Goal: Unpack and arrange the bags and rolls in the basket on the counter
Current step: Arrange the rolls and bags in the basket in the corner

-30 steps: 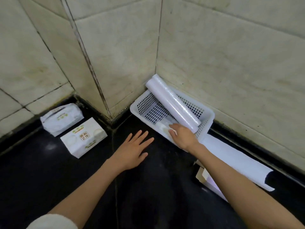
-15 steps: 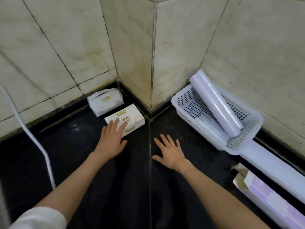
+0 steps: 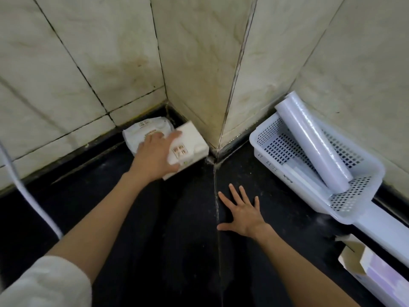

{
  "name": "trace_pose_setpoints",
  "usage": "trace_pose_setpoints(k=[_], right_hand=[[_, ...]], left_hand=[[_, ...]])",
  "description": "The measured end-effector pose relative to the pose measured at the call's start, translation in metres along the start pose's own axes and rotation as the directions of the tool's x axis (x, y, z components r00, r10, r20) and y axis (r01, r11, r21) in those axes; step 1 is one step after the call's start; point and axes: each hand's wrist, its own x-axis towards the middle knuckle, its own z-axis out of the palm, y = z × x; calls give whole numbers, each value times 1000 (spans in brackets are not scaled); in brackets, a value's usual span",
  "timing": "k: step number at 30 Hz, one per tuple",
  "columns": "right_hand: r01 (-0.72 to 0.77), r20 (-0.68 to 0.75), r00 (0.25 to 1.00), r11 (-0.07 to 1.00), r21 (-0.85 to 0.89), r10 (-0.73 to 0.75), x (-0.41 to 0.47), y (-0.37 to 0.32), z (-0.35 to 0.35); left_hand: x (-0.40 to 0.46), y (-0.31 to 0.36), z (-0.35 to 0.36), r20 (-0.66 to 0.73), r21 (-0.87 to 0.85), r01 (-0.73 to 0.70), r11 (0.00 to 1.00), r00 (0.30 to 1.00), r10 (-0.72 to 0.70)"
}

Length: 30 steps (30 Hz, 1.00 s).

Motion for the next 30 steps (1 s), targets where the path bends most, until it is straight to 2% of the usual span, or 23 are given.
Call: trace_pose_setpoints(k=[2, 4, 9, 11, 16, 20, 22, 24, 27, 30], right_hand=[[-1, 1, 1000, 1000, 0, 1, -1, 0, 0], [-1, 1, 1000, 1000, 5, 1, -1, -1, -1], [0, 3, 1000, 1000, 13, 0, -1, 0, 0], [0, 8, 1000, 1000, 11, 0, -1, 0, 1], [4, 21, 1000, 1000, 9, -4, -1, 0, 0], [11, 13, 1000, 998, 69, -12, -10, -2, -9], [31, -59, 998, 989, 142, -23, -23, 1, -16], [74, -215, 976, 979, 187, -33, -42, 11, -25], [143, -460, 887, 969, 203, -34, -75, 40, -44], [135, -594, 804, 975, 175, -5, -102, 82, -69]], left_hand=[[20, -18, -24, -117, -26, 24, 999, 993, -27], [39, -39, -41, -147, -30, 71, 997, 986, -74], [58, -73, -26, -37, 51, 171, 984, 985, -169], [59, -78, -15, -2, 33, 190, 981, 982, -190], [46, -65, -15, 109, 92, 163, 982, 979, -173], [3, -20, -15, 79, 34, 74, 997, 994, -77], [-21, 11, -12, 70, -38, -11, 999, 997, 13], [-41, 42, -7, 54, -111, -126, 986, 990, 133], [-54, 88, 3, 23, -142, -293, 946, 954, 299], [-45, 137, 9, -35, -162, -399, 903, 916, 399]])
